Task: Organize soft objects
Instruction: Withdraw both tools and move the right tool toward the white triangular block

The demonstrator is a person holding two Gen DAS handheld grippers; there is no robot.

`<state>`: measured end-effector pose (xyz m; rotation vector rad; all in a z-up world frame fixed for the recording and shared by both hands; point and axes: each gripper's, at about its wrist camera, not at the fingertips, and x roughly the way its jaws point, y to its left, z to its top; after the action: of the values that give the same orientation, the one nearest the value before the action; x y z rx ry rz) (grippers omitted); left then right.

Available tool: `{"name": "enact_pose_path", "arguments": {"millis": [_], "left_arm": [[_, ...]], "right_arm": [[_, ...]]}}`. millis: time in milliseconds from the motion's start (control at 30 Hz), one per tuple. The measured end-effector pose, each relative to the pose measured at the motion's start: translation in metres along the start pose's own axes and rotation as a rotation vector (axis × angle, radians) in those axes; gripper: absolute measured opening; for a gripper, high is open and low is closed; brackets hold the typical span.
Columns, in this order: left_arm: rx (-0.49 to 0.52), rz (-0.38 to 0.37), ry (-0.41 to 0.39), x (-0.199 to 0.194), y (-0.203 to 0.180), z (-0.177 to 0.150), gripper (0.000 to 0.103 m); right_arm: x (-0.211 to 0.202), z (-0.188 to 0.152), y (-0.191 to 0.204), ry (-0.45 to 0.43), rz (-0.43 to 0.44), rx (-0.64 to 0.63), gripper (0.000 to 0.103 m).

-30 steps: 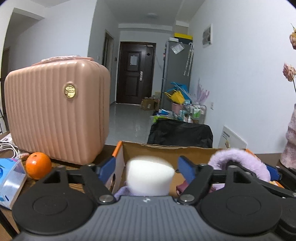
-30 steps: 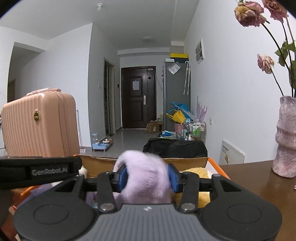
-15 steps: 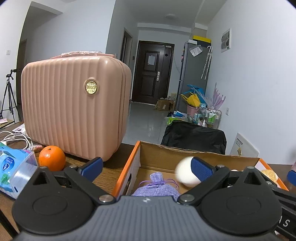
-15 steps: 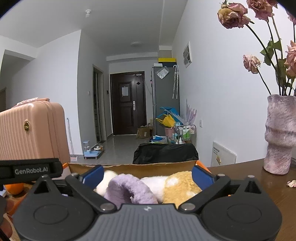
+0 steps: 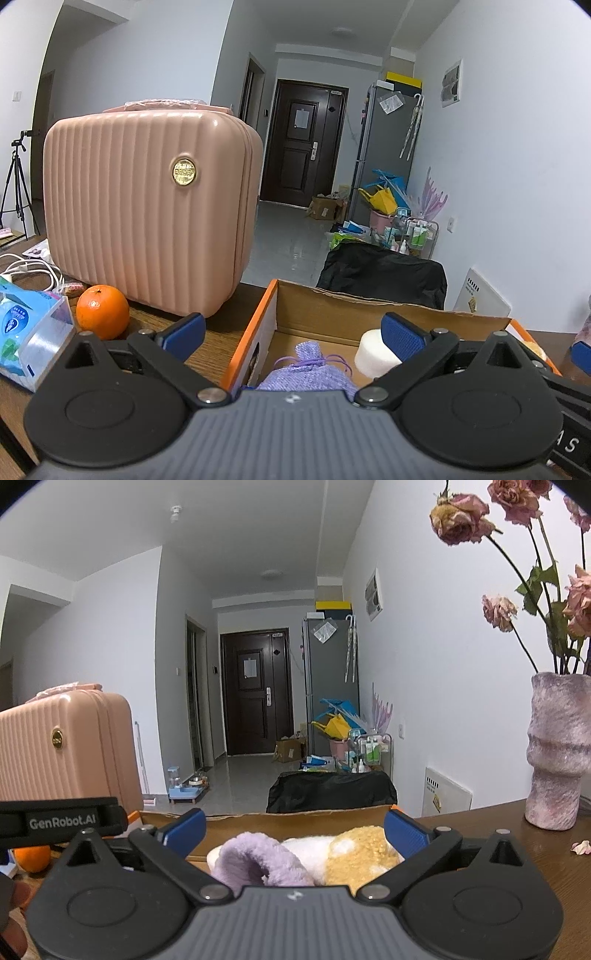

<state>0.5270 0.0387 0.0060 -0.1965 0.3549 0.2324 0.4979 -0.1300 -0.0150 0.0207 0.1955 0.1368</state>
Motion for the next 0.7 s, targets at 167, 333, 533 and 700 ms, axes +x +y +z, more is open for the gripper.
{"name": "enact_pose_path", "arguments": {"millis": [167, 333, 533, 700], "left_arm": [[-0.001, -0.007, -0.005, -0.008, 0.0, -0.001, 0.103], [0.004, -0.01, -0.009, -0.016, 0.0, -0.003, 0.103], [0.005, -0.015, -0.011, -0.027, 0.002, -0.006, 0.103], [0.008, -0.01, -0.011, -0.037, 0.007, -0.009, 0.103]], "right_arm": [[-0.01, 0.0, 0.001, -0.024, -0.002, -0.014, 0.103], [-0.019, -0.002, 0.002, -0.035, -0.004, -0.032, 0.103], [-0.031, -0.004, 0.004, -0.039, -0.006, -0.06, 0.103], [-0.042, -0.004, 0.005, -0.04, -0.002, -0.078, 0.103]]}}
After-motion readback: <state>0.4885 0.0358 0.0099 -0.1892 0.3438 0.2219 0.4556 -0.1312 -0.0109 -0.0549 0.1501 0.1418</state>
